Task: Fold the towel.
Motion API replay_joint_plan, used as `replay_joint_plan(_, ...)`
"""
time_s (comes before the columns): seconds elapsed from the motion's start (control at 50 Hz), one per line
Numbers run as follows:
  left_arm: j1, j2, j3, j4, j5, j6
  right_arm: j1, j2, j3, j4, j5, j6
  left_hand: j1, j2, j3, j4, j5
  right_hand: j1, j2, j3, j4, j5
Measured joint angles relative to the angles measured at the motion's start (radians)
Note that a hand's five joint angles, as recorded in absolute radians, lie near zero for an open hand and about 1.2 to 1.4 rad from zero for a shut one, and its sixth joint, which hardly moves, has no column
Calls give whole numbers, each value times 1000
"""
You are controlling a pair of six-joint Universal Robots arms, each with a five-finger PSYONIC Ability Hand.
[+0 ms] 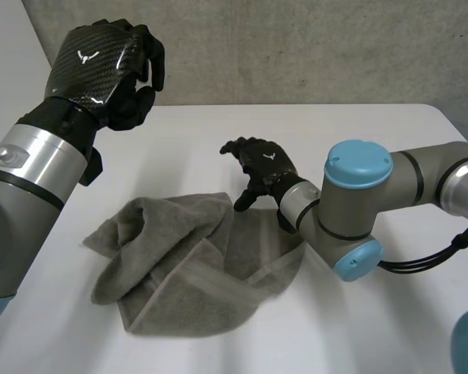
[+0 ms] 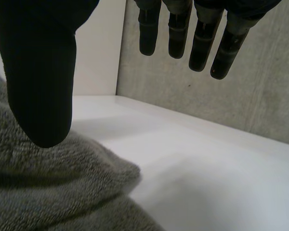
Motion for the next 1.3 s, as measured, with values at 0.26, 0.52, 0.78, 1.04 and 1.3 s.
replay_joint_plan(0.26,50,1,-28,-73,4,5,-2,-163,73,99,-49,-102,-638,-671,-668,-671,-658,0,0,2,0,4)
replay_joint_plan(0.52,237,-9,-106,-180,68,62,7,-297,151,456,-181,-421,-664,-702,-699,-704,-689,63,61,103,95,108)
replay_joint_plan(0.78,343,-76,-148,-177,102,68,93,-279,207,489,-179,-524,-664,-702,-699,-702,-687,136,161,200,188,194)
replay_joint_plan(1.04,375,-85,-166,-174,102,67,170,-134,89,431,-165,-502,-664,-702,-699,-704,-690,136,161,200,188,197)
replay_joint_plan(1.3,372,-84,-182,-174,128,68,176,-52,2,440,-159,-477,-669,-705,-702,-706,-693,561,659,685,678,660)
